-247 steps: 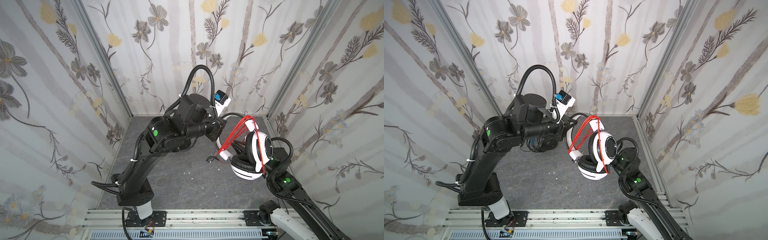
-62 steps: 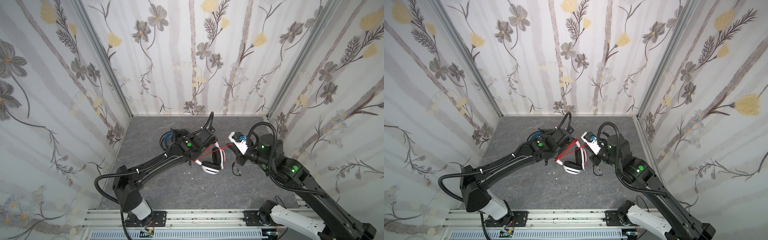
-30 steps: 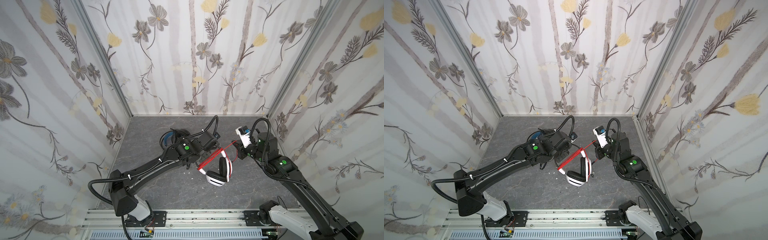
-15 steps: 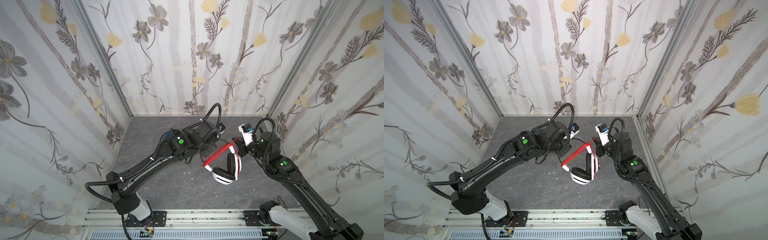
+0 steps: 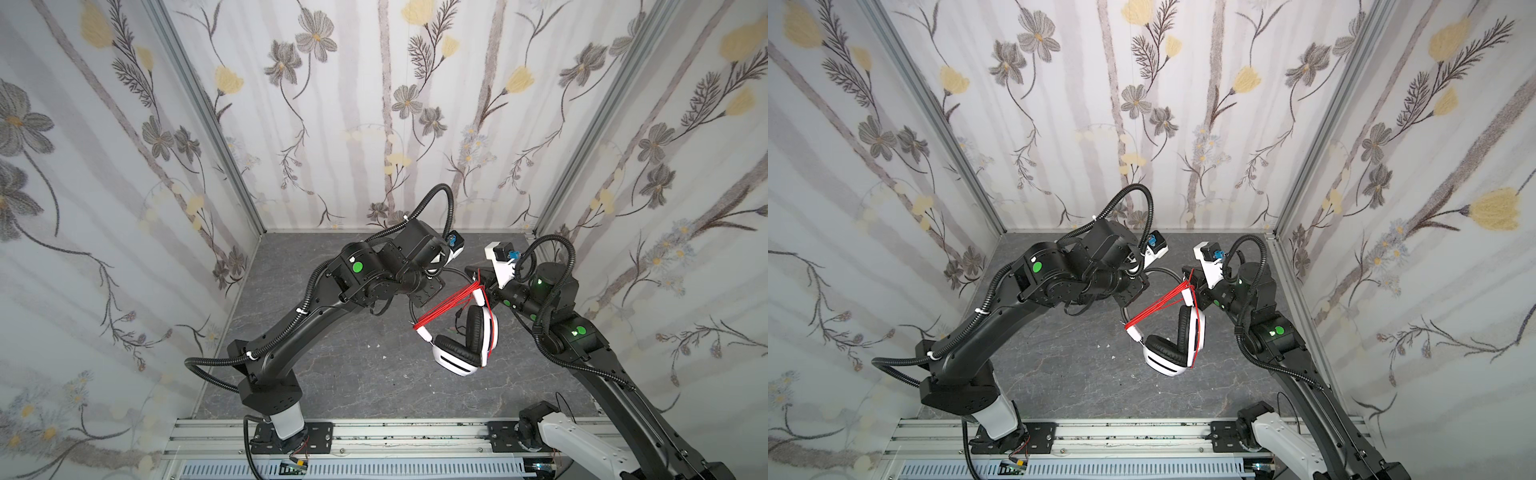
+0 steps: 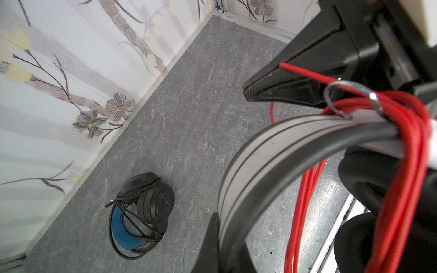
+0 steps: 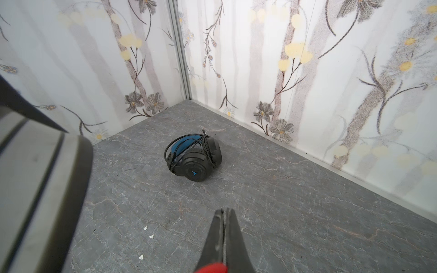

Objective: Wrap the headphones
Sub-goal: 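Draw the red cable up over the headset band with the right gripper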

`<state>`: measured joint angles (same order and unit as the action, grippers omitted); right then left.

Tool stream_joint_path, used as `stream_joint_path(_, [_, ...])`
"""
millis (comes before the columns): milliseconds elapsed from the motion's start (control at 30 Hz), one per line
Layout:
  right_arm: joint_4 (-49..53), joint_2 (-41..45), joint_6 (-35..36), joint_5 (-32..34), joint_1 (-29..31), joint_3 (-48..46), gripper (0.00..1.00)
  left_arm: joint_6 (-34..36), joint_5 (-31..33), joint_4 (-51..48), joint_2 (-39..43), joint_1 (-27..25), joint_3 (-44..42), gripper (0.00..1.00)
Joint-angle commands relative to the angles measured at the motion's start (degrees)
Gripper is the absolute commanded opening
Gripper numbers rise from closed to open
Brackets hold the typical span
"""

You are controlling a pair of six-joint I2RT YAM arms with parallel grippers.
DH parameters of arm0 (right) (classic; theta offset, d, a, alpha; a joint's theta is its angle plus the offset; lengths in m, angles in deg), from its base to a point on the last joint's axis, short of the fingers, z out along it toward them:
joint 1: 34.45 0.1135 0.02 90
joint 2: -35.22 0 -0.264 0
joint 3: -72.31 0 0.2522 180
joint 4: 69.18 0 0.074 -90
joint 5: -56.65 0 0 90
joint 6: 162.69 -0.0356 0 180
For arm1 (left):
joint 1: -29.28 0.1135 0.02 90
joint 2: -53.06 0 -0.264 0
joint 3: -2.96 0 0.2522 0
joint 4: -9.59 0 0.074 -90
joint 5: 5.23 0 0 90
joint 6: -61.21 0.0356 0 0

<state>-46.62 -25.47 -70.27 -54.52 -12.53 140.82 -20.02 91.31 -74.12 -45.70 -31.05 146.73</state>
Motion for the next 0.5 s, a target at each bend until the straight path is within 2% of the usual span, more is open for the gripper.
stream_joint_path(0, [-2.15, 0.87, -0.93, 0.65, -0.08, -0.55, 0.05, -2.41, -7.51, 4.13, 0.15, -0.39, 2.71, 0.0])
stream_joint_path(467, [-11.15, 8.48, -2.57, -6.76, 0.05, -5.66, 0.22, -7.65, -9.26, 12.15, 3.48, -0.35, -0.67, 0.0])
